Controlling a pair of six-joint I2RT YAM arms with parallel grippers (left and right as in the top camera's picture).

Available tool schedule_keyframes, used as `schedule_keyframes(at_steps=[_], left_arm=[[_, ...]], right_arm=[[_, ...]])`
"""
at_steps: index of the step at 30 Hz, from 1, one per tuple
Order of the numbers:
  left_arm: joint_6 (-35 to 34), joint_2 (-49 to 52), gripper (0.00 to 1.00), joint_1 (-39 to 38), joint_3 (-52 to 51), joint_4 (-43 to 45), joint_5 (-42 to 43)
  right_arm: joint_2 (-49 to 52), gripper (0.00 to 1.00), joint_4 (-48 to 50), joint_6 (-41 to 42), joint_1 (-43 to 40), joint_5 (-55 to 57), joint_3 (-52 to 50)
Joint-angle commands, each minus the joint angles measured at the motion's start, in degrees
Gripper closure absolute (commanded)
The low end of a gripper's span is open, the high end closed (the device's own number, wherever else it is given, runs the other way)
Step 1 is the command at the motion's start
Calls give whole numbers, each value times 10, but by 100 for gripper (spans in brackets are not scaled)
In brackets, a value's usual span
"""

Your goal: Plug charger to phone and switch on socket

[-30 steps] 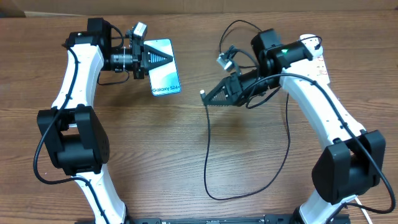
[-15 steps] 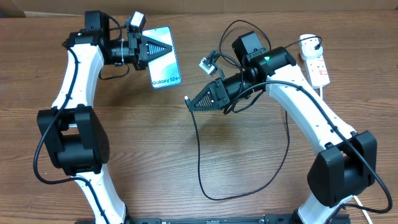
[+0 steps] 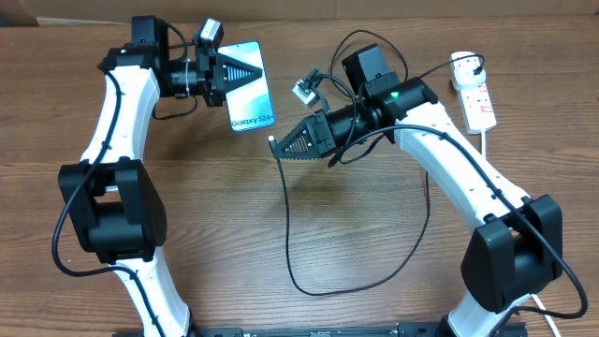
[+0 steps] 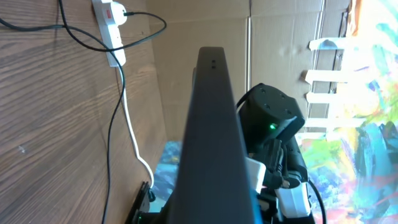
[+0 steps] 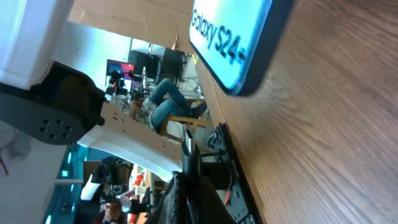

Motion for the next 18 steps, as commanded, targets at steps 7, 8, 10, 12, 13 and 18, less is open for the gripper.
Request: schedule_keyframes(at_steps=[7,8,10,12,13,18], left_arm=[[-8,-22,96,-8,9,4,31],[-8,-22,96,-8,9,6,31],[-8,-22,96,-8,9,7,31],[-8,-22,96,-8,9,7,31],[-9,-22,96,-8,9,7,31],[-9,-22,96,-8,9,10,30]], right_arm=[[-2,96,10,32,3,-1,-3],[0,96,15,39,3,-1,-3],[5,96,28,53,3,-1,-3],[9,96,40,64,3,-1,-3],[9,96,46,71,3,-1,-3],[9,96,59,84,3,0,-3]])
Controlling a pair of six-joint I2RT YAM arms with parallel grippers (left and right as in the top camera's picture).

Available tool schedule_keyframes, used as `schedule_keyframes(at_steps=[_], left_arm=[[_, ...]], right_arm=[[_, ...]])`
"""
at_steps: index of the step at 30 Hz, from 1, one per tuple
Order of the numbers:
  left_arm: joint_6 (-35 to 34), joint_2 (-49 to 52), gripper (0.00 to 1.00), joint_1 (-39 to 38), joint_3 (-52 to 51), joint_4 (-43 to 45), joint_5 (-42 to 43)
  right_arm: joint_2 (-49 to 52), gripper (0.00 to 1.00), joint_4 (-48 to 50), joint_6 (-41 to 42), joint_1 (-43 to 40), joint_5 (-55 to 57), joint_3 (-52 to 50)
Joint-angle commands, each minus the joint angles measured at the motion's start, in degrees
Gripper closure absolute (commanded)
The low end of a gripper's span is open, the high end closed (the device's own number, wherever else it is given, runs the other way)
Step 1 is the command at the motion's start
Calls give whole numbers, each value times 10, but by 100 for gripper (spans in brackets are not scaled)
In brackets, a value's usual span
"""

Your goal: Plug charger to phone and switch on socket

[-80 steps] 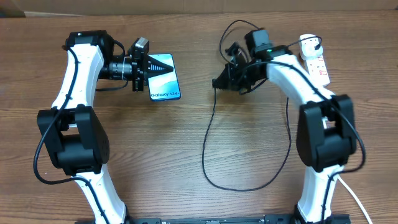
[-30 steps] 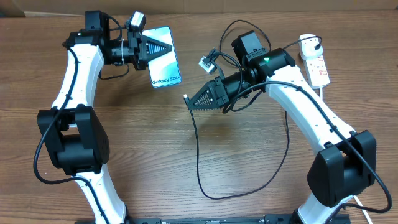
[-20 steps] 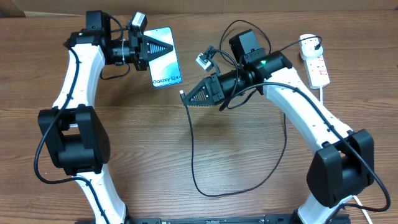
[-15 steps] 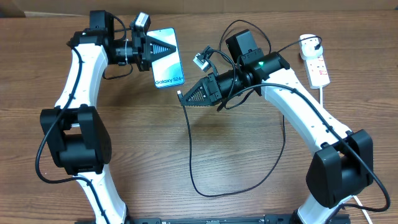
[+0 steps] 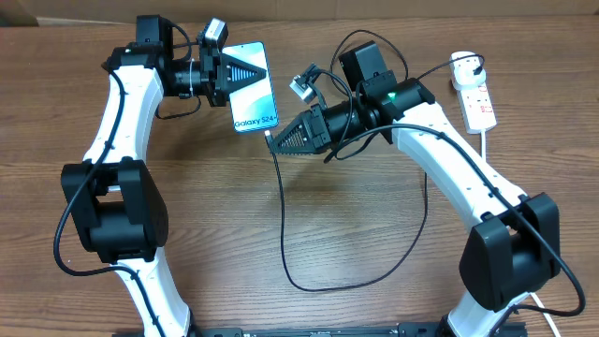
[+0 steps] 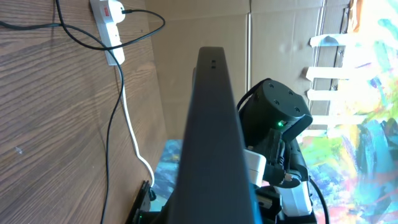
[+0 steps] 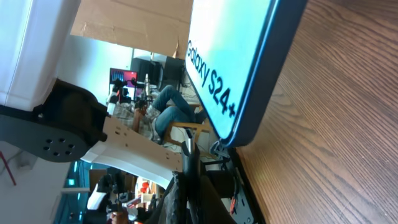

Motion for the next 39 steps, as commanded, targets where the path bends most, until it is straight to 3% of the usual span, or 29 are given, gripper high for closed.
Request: schedule_keyframes(at_steps=[1,8,39], left_arm=[[-11,-22,96,-3,9,8,29],[-63,-22,96,-3,9,51,29],[-64,-22,96,-11,9,50,21]], right_arm=[[4,96,4,17,2,-2,-3],[10,96,9,23,15,10,-3],[11,96,52,55,18,21,-3]])
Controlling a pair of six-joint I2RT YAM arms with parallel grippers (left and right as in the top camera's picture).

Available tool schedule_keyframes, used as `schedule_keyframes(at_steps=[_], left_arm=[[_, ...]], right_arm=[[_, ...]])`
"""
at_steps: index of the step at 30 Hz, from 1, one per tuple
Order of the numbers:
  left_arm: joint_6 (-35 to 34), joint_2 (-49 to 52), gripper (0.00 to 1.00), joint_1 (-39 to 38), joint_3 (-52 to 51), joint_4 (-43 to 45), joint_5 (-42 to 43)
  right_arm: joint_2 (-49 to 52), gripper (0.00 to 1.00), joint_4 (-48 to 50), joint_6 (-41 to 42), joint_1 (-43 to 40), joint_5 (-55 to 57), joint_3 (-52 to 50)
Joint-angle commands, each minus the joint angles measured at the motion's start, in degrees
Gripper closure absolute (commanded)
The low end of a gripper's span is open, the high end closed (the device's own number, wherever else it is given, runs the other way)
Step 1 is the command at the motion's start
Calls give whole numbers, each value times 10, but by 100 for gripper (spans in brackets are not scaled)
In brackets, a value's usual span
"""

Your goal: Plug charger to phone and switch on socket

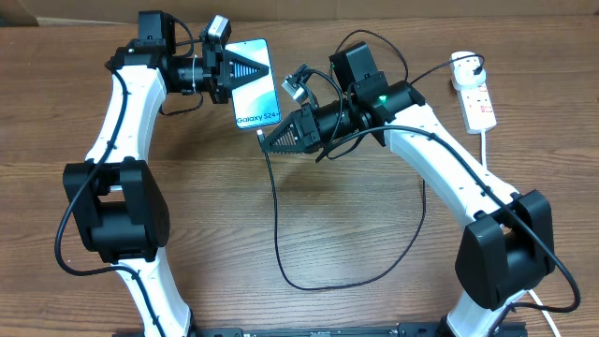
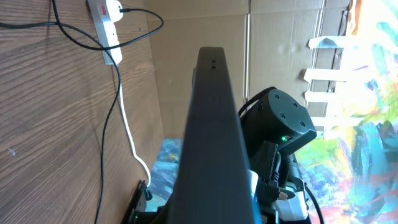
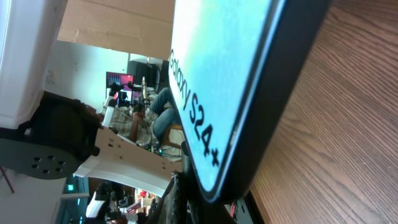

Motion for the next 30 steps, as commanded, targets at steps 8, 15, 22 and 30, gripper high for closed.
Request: schedule_keyframes(at_steps=[8,15,22,30], left_arm=[[-4,-22,96,-4,9,1,19],[-3,-22,96,-4,9,0,19],[-4,-22,96,-4,9,0,19],[-3,-22,96,-4,9,0,19]], right_arm=[[2,96,13,10,1,0,-2],[2,96,22,16,1,4,-3],[2,96,22,18,1,10,-2],[2,96,23,18,1,10,-2]])
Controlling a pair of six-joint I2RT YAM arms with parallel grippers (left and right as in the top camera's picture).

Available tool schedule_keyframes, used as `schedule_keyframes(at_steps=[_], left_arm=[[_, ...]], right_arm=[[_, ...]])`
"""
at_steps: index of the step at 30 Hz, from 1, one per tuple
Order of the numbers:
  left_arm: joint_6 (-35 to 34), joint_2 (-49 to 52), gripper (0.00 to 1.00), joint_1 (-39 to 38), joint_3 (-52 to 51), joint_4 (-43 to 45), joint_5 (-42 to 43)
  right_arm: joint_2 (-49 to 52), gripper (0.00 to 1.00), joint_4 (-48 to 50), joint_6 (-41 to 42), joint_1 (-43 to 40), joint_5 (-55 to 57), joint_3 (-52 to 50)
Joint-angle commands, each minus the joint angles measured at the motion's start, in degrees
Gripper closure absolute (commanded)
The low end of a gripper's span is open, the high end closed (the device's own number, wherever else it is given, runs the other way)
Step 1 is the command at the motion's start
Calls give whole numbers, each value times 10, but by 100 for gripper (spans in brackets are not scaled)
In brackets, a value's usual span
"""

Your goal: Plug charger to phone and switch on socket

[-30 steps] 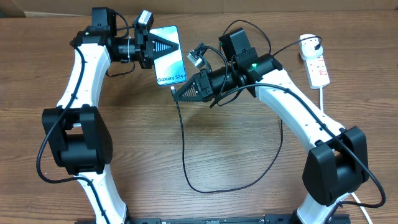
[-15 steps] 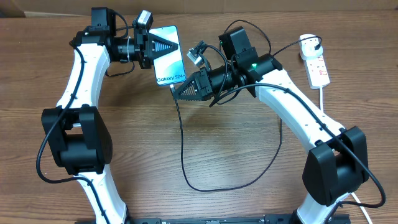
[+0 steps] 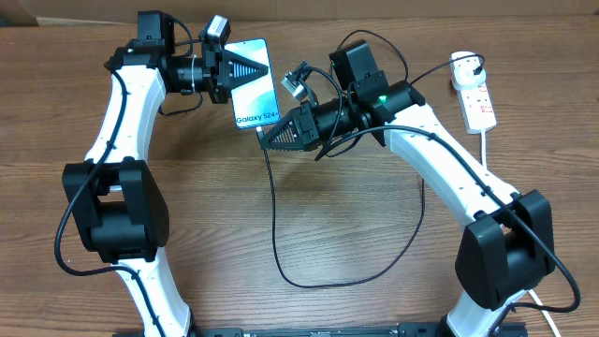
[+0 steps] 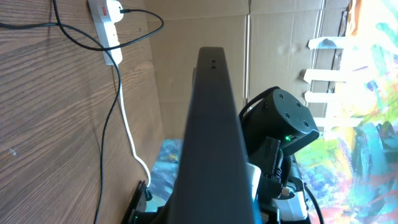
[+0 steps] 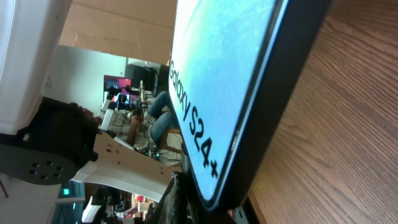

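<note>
The phone (image 3: 253, 86), its lit screen reading Galaxy S24+, is held off the table at the back, with my left gripper (image 3: 251, 70) shut on it. In the left wrist view only the phone's dark edge (image 4: 213, 124) shows. My right gripper (image 3: 268, 140) is shut on the charger plug, right at the phone's bottom end. In the right wrist view the phone (image 5: 224, 68) fills the frame and hides the plug tip. The black cable (image 3: 276, 234) hangs from the plug. The white socket strip (image 3: 474, 94) lies at the far right.
The cable loops over the table's middle and runs up to the right arm (image 3: 449, 159) and on to the strip. The strip's white lead (image 3: 485, 140) runs along the right side. Brown card lines the back edge (image 3: 309, 7).
My right gripper with the plug has edged a touch closer under the phone's bottom end. The left gripper and phone have hardly moved.
At first the plug in my right gripper was well to the right of and below the phone held by my left gripper. At each later moment it was nearer, and the left arm had shifted the phone slightly. Now the plug sits at the phone's bottom end.
</note>
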Motion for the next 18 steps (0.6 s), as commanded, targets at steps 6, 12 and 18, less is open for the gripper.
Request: schedule_keyframes(at_steps=[6,12,18], left_arm=[[-4,-22,96,-4,9,1,19],[-4,-22,96,-4,9,1,19],[-4,-22,96,-4,9,1,19]], right_arm=[[2,96,3,3,-2,1,-2],[2,96,4,6,-7,1,-3],[2,96,4,11,-16,1,-3]])
